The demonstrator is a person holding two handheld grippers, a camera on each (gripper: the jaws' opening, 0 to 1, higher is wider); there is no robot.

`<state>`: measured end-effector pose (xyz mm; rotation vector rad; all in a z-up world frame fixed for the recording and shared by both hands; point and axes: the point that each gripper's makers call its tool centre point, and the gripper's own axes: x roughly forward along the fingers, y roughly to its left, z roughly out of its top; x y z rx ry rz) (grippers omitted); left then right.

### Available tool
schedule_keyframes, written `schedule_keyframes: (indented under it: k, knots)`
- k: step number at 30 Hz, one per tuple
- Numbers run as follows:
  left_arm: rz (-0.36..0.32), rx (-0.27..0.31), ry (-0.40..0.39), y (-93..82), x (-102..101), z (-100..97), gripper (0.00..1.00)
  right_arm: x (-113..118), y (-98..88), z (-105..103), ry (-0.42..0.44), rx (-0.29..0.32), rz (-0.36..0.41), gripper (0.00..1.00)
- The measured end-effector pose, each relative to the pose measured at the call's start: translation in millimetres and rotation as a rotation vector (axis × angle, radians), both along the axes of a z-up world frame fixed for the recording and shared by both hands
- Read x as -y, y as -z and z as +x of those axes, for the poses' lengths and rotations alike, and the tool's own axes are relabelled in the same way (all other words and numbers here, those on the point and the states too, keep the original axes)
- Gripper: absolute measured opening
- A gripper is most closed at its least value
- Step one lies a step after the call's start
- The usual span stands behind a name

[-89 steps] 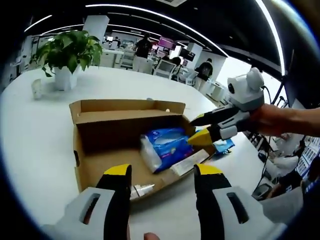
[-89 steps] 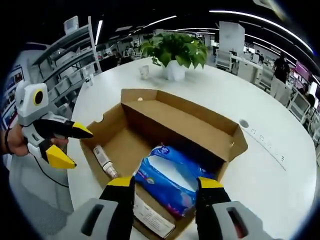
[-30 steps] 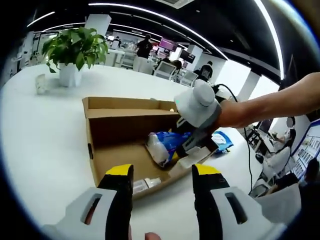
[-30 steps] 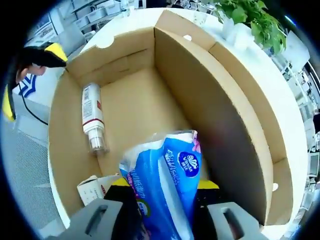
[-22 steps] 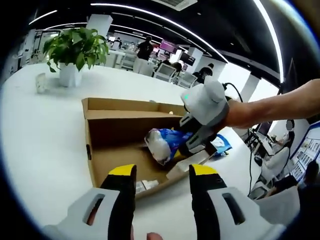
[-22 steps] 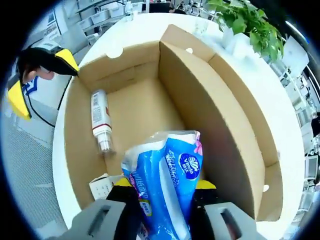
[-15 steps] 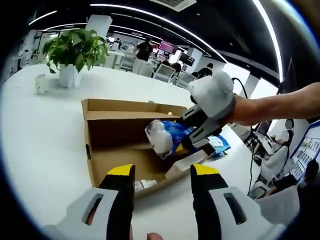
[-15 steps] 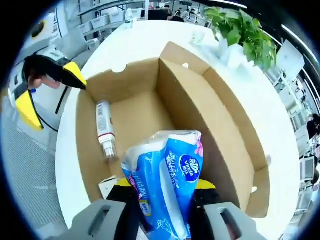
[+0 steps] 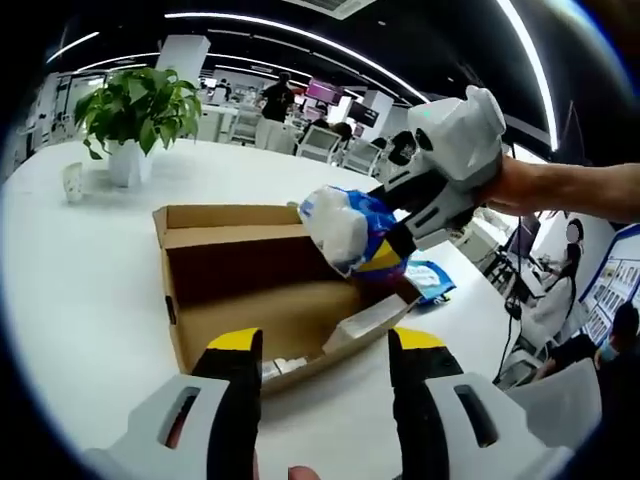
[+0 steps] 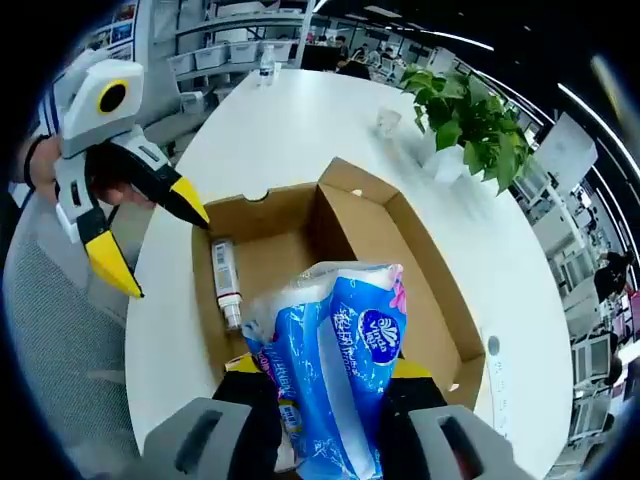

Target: Operate the shoe box by opening the lid, removing the specified soft item, and placing it in the target area until the item is outside and the box remains undamaged.

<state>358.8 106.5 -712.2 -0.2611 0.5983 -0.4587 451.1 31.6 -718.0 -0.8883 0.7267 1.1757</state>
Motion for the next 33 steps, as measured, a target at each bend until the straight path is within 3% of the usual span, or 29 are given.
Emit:
schedule_keyframes:
  k: [12,19,33]
  knots:
    - [0.015,0.012,0.021,-3.8,-1,5.6,0.52,56,-12.0,-1,0.065,0.027,-0.018,0.33]
    - [0.034,0.030,0.041,-10.7,2,15.0,0.52,94,-9.4,-5,0.108,0.026,-0.042,0.33]
    - [0.034,0.004,0.072,-3.8,20,11.9,0.52,166,1.5,-13,0.192,0.011,-0.084,0.34]
